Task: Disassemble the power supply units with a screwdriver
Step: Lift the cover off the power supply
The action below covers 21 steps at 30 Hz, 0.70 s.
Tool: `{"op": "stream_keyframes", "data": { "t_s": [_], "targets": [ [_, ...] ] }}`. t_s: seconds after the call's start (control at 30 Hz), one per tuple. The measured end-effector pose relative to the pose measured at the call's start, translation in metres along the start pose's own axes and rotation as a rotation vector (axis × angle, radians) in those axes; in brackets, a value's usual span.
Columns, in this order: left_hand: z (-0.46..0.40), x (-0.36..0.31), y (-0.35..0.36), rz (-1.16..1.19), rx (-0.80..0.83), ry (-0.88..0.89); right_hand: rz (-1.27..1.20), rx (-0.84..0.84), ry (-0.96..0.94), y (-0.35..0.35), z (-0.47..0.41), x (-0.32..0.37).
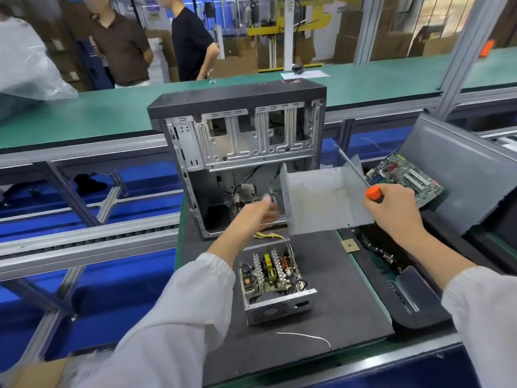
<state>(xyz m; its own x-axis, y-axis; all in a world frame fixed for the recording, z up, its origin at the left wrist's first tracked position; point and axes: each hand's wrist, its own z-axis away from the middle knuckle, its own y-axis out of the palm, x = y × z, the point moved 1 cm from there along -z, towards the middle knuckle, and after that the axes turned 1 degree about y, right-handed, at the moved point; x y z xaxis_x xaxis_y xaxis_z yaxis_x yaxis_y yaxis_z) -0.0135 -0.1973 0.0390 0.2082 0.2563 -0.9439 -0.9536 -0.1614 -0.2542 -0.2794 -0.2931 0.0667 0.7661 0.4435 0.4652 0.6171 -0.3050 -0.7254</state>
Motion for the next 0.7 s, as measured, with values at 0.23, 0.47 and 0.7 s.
{"op": "stream_keyframes", "data": {
  "t_s": [0.23,0.47,0.7],
  "targets": [
    [-0.021,0.061,0.008,-0.882,0.145,-0.053,0.146,0.321,0.105,0.017,-0.018,-0.048],
    [-0.021,0.082,0.0,-1.093,0.078,-0.012,0.141,0.542,0.105,0.057,-0.015,-0.056],
    [-0.017,0.084,-0.011,-1.034,0.059,-0.029,0.137,0.604,0.223,0.092,-0.013,-0.051]
  ]
}}
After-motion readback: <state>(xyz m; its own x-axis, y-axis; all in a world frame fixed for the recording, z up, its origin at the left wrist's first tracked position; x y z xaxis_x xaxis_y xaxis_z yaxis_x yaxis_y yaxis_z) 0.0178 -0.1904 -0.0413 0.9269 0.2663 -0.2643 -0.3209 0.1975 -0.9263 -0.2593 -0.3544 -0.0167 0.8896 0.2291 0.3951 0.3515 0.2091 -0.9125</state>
